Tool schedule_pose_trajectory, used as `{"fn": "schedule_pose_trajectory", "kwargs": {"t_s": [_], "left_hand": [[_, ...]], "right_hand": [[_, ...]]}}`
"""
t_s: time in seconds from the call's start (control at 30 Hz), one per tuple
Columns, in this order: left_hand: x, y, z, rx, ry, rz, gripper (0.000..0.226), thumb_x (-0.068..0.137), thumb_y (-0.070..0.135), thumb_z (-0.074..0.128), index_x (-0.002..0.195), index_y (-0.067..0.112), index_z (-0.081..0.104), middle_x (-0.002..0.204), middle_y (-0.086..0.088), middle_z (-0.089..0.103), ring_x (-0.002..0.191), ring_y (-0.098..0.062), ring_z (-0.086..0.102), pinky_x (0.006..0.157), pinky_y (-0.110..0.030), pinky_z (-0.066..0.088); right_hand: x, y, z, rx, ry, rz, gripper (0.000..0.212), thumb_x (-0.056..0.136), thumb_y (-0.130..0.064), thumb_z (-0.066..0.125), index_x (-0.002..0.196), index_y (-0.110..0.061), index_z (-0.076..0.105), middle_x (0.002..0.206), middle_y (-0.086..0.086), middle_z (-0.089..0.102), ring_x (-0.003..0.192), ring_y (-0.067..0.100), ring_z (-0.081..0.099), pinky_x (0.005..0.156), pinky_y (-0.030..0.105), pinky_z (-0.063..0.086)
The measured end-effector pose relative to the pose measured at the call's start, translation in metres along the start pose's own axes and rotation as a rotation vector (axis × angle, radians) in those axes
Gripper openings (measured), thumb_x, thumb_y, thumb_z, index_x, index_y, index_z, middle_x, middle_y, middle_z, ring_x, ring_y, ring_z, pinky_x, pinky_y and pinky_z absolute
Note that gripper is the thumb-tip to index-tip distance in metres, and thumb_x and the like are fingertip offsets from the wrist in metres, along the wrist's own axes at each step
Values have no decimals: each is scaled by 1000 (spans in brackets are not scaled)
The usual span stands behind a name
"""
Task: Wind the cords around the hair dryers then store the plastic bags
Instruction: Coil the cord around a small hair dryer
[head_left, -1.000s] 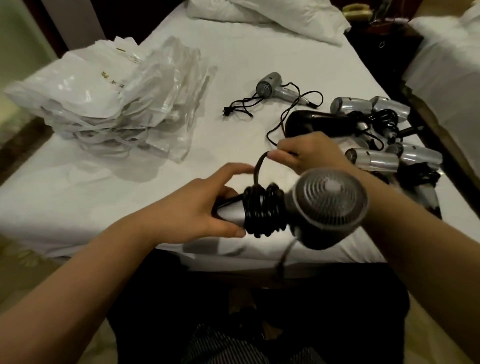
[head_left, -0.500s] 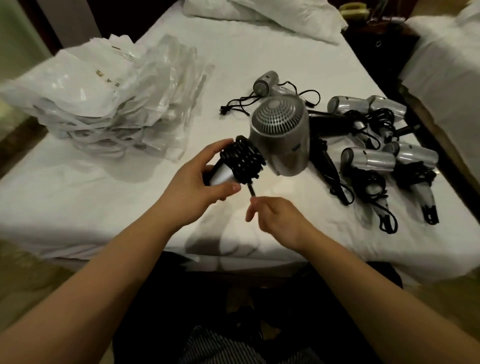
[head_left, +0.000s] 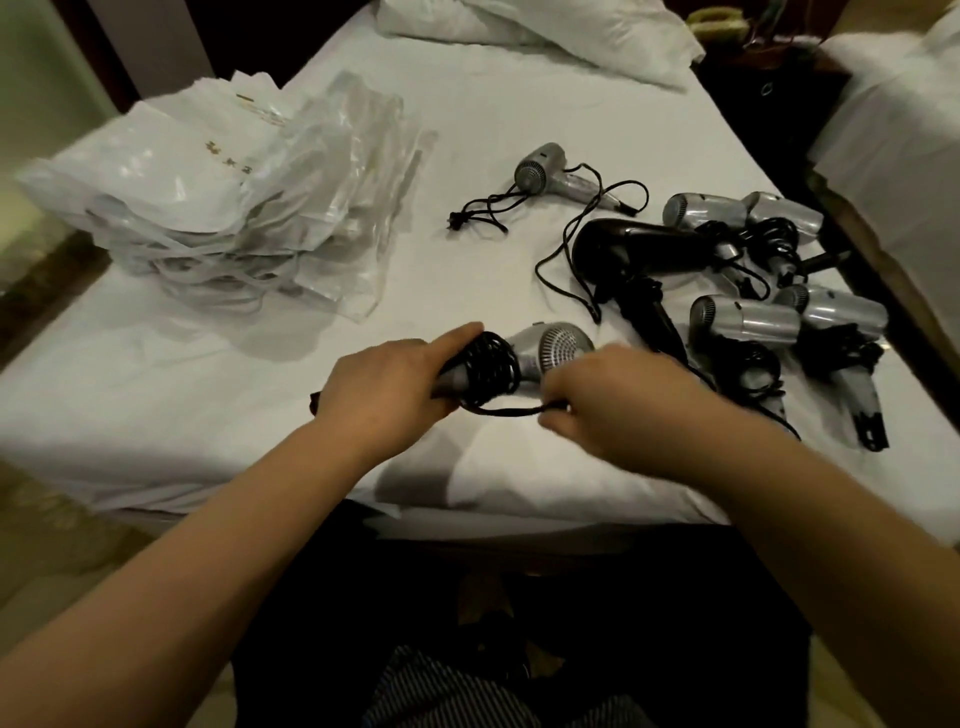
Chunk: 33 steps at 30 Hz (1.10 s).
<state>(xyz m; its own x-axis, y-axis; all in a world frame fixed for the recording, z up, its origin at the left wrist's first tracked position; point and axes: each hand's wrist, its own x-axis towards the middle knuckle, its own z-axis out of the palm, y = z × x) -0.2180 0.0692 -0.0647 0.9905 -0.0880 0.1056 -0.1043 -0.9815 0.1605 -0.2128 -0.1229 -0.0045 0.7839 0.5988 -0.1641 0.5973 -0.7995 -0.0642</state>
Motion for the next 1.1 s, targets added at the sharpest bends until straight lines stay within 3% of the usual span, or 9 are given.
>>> {"fn": "schedule_pose_trajectory", "kwargs": {"t_s": [0.17,0.33,0.43,0.5,0.6,0.67,0.77,0.87,1.1], "left_hand": [[4,-7,-10,21,-189,170,69,84,44,59,142,53,22,113,5,63,103,-21,58,68,-28,40],[0,0,-27,-285,-484,297,69,74,29,73,133,47,42,57,27,55,62,8,51,56,-10,31],[-2,2,-36,-486,-578,317,63,68,27,73,125,43,50,60,20,60,55,-1,50,57,-10,35],[-6,2,-41,-715,-632,287,61,57,33,68,116,38,54,70,5,65,59,-13,54,60,-17,41],[-8,-1,-38,-1107,-636,213,58,52,28,67,108,22,51,67,-15,59,55,-24,51,52,-25,42],[-6,-1,-33,-1306,-577,191,59,58,22,67,112,14,46,72,-20,59,51,-25,50,49,-27,42],[-2,1,-21,-1448,-466,156,49,66,23,66,111,18,48,74,-15,61,48,-23,51,47,-27,42],[1,1,-11,-1455,-408,85,49,66,29,66,110,19,49,73,-11,62,48,-22,52,46,-26,42],[3,-2,5,-1368,-399,-65,56,72,19,60,126,17,43,79,-10,66,55,-21,55,49,-30,45]], "right_hand": [[15,20,-23,-129,23,-26,27,90,-47,52,74,-26,47,67,-11,41,78,14,43,56,26,31],[31,39,-10,-138,89,-158,40,85,-62,38,78,-23,47,69,-6,48,73,14,47,59,28,39],[33,42,6,-148,143,-205,57,80,-65,20,86,-18,53,77,-5,50,73,13,49,65,32,45],[39,60,34,22,143,-136,50,90,-57,25,80,-17,53,74,-6,49,66,10,48,69,36,48],[45,74,75,615,100,134,23,96,-28,47,98,-10,60,96,4,61,84,11,59,96,49,44],[46,55,89,788,112,101,45,89,-33,48,113,3,60,111,12,59,96,12,54,98,35,40],[32,28,83,826,272,48,32,91,-33,40,74,-14,59,77,-17,59,67,-5,47,70,4,37],[27,18,87,821,317,64,41,99,-25,37,64,-5,47,58,-5,37,55,4,37,56,12,32],[23,11,102,1008,105,234,33,100,-25,36,74,-20,57,58,0,39,49,8,35,50,15,30]]}}
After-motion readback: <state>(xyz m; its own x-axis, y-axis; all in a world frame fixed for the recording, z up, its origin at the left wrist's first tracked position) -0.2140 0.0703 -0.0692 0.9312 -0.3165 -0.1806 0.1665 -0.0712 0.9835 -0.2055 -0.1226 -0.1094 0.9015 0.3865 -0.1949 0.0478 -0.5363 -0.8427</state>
